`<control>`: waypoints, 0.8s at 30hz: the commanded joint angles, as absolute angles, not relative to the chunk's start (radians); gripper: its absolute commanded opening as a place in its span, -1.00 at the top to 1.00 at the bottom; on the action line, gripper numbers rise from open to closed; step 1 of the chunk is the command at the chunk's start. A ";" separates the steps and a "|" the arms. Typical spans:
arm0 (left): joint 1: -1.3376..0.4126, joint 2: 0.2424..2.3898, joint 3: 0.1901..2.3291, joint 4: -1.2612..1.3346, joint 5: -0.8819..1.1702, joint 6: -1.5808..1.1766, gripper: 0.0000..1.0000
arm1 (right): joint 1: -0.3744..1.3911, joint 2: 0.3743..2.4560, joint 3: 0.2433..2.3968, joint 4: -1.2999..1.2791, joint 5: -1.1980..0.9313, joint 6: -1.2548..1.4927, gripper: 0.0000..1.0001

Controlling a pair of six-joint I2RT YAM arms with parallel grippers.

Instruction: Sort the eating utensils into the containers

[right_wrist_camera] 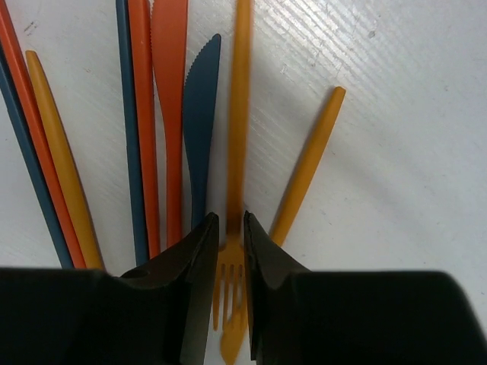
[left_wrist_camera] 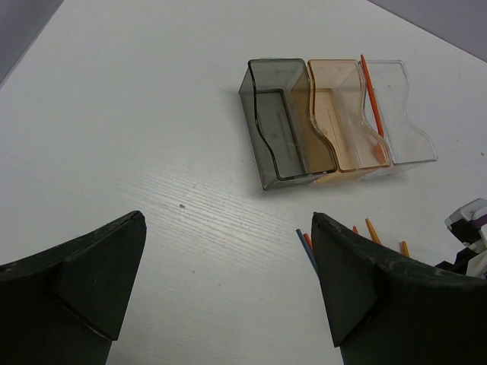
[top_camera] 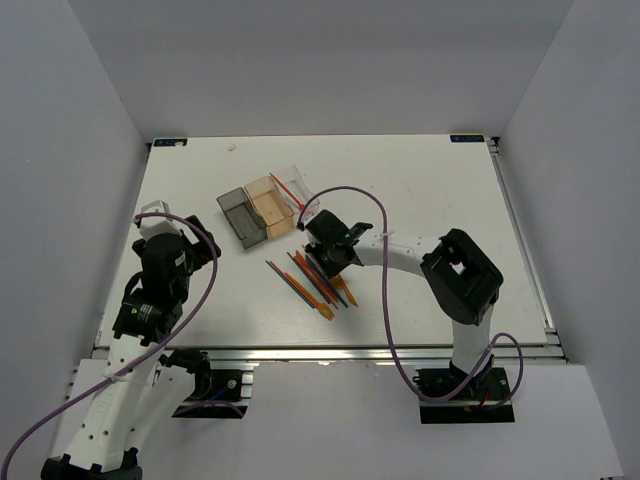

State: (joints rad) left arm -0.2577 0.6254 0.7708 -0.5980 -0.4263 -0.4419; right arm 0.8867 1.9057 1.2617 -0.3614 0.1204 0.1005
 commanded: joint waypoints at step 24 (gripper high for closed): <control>-0.270 0.624 0.764 -0.589 -0.436 -0.440 -0.96 | 0.845 2.006 1.658 -0.350 0.285 0.061 0.83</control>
